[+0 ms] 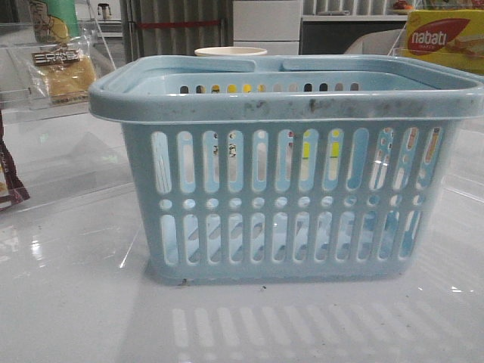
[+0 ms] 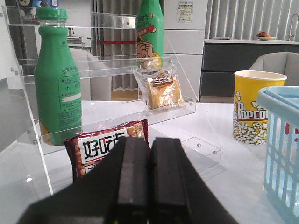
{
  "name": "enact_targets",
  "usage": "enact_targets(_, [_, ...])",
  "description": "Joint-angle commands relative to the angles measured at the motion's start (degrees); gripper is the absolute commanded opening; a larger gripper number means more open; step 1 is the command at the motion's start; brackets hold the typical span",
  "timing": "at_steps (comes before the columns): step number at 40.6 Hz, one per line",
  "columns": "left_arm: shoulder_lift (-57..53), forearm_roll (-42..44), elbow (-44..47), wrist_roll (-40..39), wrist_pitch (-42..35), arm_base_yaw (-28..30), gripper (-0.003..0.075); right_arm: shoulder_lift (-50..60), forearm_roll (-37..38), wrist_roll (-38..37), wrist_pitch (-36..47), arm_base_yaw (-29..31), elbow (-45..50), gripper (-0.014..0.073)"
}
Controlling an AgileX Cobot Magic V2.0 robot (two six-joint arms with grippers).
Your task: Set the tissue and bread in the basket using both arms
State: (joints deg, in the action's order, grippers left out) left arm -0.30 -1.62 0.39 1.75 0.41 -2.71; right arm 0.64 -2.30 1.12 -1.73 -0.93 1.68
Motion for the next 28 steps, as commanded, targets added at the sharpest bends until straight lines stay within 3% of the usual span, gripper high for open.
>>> enact_targets(1, [-1.00, -0.11, 0.30, -0.34, -5.03, -0.42, 0.0092, 1.11, 0.30, 0.14, 5.33, 0.21, -0.35, 0.0026])
enact_targets(28, [-1.00, -0.11, 0.30, -0.34, -5.03, -0.42, 0.0092, 1.11, 0.37, 0.14, 7.04, 0.21, -0.35, 0.0026])
